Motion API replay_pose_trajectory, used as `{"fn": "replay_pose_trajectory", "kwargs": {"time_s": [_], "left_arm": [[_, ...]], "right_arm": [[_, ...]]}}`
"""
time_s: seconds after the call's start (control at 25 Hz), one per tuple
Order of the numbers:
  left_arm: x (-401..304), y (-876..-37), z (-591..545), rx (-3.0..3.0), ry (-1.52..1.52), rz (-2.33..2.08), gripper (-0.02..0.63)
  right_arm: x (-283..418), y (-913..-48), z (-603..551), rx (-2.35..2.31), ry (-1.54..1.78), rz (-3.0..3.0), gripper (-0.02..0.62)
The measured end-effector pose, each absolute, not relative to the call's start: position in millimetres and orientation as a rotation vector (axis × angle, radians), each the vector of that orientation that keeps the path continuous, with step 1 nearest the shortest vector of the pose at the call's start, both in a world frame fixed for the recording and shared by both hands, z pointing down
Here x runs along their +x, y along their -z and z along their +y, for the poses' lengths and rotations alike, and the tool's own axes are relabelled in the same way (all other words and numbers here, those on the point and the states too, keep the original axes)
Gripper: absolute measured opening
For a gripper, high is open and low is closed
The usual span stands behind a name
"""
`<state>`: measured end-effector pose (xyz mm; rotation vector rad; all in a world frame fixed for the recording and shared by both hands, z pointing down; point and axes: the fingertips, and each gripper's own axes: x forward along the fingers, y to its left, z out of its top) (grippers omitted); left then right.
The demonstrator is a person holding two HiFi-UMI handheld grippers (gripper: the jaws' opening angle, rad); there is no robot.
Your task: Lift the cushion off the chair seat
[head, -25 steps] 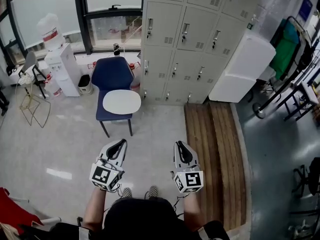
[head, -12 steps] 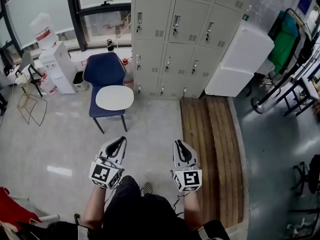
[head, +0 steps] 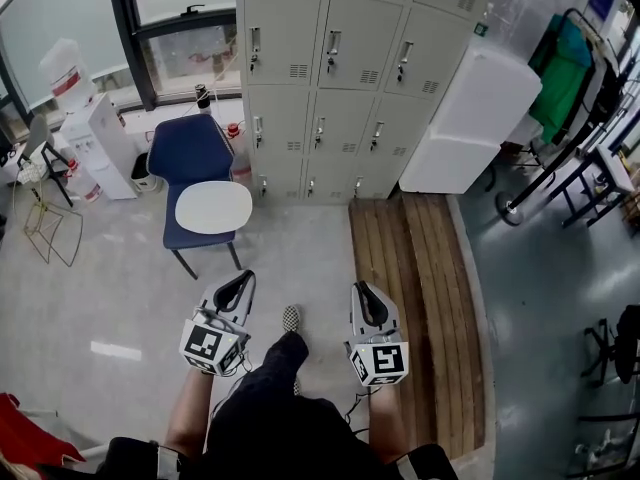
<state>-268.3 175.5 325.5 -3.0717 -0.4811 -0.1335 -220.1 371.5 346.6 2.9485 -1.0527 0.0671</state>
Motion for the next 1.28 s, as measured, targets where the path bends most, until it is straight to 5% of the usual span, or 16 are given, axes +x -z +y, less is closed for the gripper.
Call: {"fn": "replay_pose_trajectory", "kwargs": {"time_s": [0.84,1.28], "left_arm": [[51,-354,87,-3.139,0.21,-0.375,0.021],[90,-352,-9,-3.181,0.224,-0.01,0.022]], "right_arm": [[102,-353,260,2.789,-0.133,-1.239,0.054],[178,-353,148,2.632,-0.159,-1.529,0.054]]}}
